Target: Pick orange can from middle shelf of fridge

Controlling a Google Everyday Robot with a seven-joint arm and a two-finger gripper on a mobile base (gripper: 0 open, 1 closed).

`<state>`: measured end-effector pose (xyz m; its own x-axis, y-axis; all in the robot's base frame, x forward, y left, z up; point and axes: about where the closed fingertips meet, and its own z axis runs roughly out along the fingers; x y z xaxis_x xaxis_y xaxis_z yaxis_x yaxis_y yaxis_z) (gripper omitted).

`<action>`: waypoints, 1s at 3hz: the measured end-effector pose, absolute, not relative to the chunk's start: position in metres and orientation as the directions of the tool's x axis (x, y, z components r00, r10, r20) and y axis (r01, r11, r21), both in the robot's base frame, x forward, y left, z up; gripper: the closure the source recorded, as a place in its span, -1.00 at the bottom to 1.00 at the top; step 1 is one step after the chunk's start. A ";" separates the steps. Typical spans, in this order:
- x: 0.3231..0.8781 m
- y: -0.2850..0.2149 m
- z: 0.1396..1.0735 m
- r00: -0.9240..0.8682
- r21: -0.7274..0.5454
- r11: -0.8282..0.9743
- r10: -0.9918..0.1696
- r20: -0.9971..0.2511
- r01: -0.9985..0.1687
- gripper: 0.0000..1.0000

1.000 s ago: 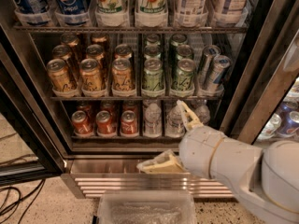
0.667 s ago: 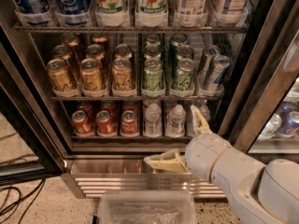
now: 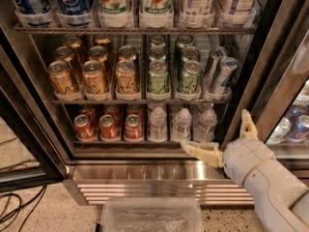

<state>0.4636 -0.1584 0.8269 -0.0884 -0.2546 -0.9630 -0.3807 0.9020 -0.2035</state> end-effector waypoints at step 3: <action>0.447 -0.111 0.858 0.096 -0.263 0.865 -0.246 -0.964 -0.428 -1.00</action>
Offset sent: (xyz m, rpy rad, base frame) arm -0.0117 0.0154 0.0045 0.0012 -0.0635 0.0340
